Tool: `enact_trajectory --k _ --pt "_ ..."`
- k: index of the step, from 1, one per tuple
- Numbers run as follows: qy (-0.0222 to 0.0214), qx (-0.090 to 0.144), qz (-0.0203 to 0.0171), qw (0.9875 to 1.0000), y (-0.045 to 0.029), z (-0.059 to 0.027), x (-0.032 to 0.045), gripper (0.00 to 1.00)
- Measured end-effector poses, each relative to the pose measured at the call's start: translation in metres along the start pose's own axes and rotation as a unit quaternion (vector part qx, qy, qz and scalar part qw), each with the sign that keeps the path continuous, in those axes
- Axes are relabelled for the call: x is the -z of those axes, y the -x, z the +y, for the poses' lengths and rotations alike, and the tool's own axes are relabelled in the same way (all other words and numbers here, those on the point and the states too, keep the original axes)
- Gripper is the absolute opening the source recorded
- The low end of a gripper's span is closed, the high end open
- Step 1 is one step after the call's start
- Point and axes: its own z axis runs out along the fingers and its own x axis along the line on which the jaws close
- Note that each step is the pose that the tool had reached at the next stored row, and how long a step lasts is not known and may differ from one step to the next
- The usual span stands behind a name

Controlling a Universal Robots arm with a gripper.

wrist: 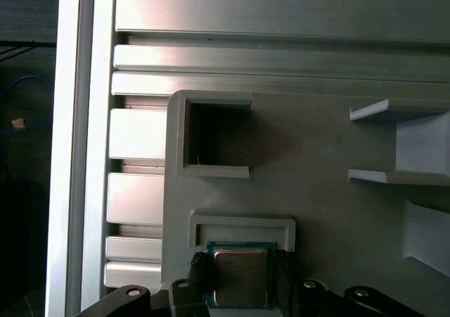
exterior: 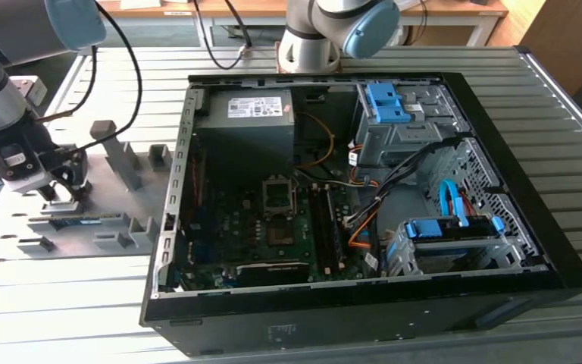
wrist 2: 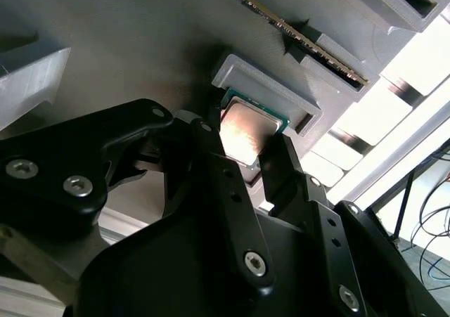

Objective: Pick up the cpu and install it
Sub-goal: 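Pick up the cpu and move it towards the insertion slot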

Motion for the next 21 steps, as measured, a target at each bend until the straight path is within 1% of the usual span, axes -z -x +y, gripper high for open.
enact_trajectory --k 2,4,5,8,10,21 --pt "-0.0001 0.000 0.0000 1.0000 0.0000 0.0000 0.0000 0.47" --pt "-0.0016 0.000 0.0000 1.0000 -0.0001 0.0001 0.0018 0.47" --pt "-0.0025 0.000 0.0000 1.0000 -0.0001 0.0001 0.0045 0.47" --pt "-0.0027 0.000 0.0000 1.0000 -0.0004 0.0002 0.0169 0.47" --pt "-0.0028 0.000 0.0001 1.0000 -0.0005 0.0003 0.0231 0.47" --pt "-0.0027 0.000 0.0000 1.0000 -0.0008 0.0005 0.0378 0.47"
